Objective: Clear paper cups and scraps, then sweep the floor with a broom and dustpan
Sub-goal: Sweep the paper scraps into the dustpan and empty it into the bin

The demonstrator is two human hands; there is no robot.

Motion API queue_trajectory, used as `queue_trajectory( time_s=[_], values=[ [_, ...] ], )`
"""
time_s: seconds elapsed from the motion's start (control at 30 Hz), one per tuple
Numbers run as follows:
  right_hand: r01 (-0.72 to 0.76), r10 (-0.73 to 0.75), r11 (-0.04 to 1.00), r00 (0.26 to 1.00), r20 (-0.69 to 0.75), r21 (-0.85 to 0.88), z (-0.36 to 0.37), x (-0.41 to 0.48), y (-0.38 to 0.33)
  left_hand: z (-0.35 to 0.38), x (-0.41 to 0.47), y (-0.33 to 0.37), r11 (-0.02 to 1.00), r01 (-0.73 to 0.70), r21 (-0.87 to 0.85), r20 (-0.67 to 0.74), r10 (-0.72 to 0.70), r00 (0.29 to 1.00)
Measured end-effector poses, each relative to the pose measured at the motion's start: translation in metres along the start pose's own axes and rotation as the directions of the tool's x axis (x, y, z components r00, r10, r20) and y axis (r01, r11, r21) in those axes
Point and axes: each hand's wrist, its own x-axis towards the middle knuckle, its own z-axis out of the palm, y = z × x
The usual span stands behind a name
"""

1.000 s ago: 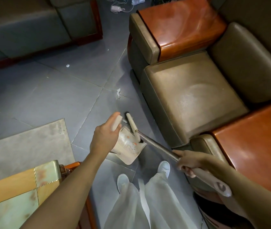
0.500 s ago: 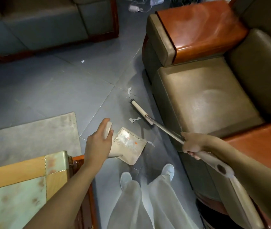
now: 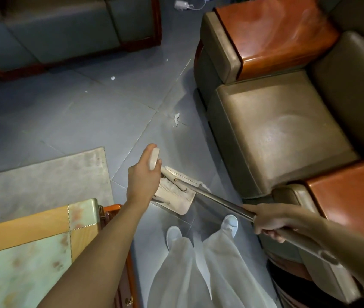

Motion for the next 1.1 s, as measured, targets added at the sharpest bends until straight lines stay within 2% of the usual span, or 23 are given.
queue_trajectory(
  time_s=[0.17,0.27,0.47,0.53,0.67,0.87,0.93,1.1],
  values=[
    [0.013,0.002,0.989,0.995,-0.099,0.15,0.024,-0.027,0.03,-0.014,-0.014,-0.009,0.996,-0.089,0.027,0.048,0.087,0.995],
    [0.045,-0.007,0.973,0.986,-0.164,0.225,0.038,-0.031,0.037,-0.022,-0.013,-0.011,0.993,-0.102,0.063,0.116,0.094,0.989],
    [0.02,0.002,0.996,0.966,-0.259,0.082,0.057,-0.009,0.029,-0.024,-0.009,-0.014,0.978,-0.151,0.142,0.196,0.121,0.973],
    [0.026,-0.003,0.995,0.971,-0.24,0.092,0.065,-0.002,0.018,-0.022,-0.008,-0.014,0.978,-0.159,0.136,0.202,0.13,0.971],
    [0.079,-0.049,0.972,0.99,-0.136,0.223,0.072,0.008,-0.011,-0.016,-0.008,-0.013,0.982,-0.168,0.09,0.211,0.146,0.966],
    [0.135,-0.129,0.99,0.984,-0.125,0.04,0.062,0.006,-0.056,-0.025,-0.007,-0.019,0.982,-0.18,0.059,0.234,0.162,0.959],
    [0.16,-0.153,0.986,0.979,-0.132,0.037,0.061,0.005,-0.065,-0.03,-0.006,-0.024,0.981,-0.182,0.067,0.24,0.161,0.957],
    [0.178,-0.165,0.931,0.984,-0.068,0.32,0.049,-0.005,-0.077,-0.037,-0.011,-0.029,0.988,-0.151,0.026,0.179,0.144,0.973]
  ],
)
